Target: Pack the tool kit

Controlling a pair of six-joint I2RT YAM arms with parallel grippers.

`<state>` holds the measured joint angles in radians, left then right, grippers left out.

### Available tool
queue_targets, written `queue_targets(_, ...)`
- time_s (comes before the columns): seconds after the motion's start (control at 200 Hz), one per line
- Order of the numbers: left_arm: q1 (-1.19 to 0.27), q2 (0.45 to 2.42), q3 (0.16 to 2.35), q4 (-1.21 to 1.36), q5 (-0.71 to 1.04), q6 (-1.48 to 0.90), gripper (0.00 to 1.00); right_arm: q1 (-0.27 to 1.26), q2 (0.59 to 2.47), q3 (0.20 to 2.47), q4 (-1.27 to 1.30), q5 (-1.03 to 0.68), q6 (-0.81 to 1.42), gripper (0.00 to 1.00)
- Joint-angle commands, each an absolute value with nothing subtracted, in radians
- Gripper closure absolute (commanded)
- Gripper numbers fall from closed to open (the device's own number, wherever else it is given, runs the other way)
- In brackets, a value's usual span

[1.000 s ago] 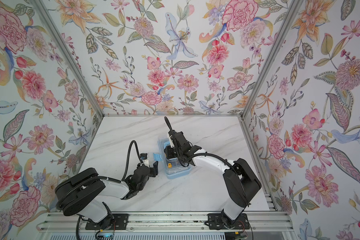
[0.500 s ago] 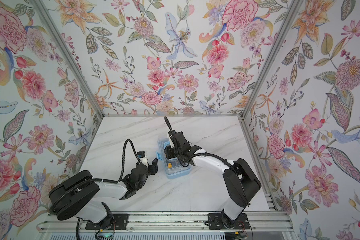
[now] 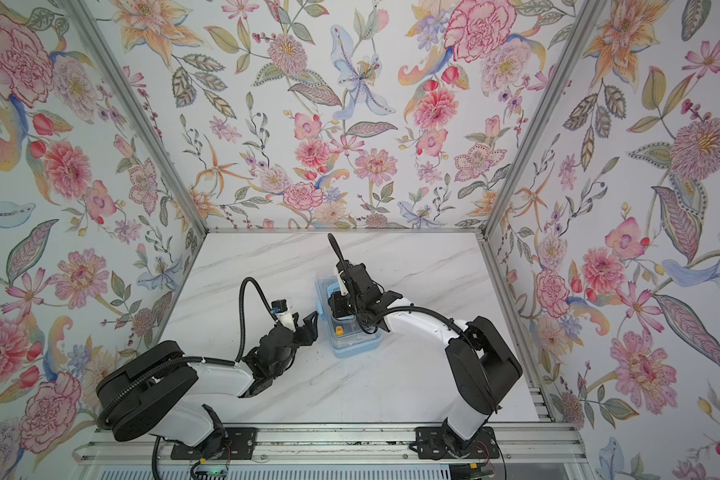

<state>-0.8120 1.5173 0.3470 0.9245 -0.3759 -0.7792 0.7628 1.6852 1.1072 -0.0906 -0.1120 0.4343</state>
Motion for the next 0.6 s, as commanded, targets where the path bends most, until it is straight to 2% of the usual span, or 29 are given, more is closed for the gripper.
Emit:
queue_targets(0.0, -0.802, 1.542, 0.372, 0.974, -0.353, -0.813, 0.30, 0.802, 1.809, 1.016, -0.391, -0.165, 0.436, 0.72)
queue_targets(0.596, -0.798, 1.626, 0.395, 1.048, -0.295, -0.876, 0.32, 0.804, 1.813, 1.008, -0.388, -0.167, 0.438, 0.72)
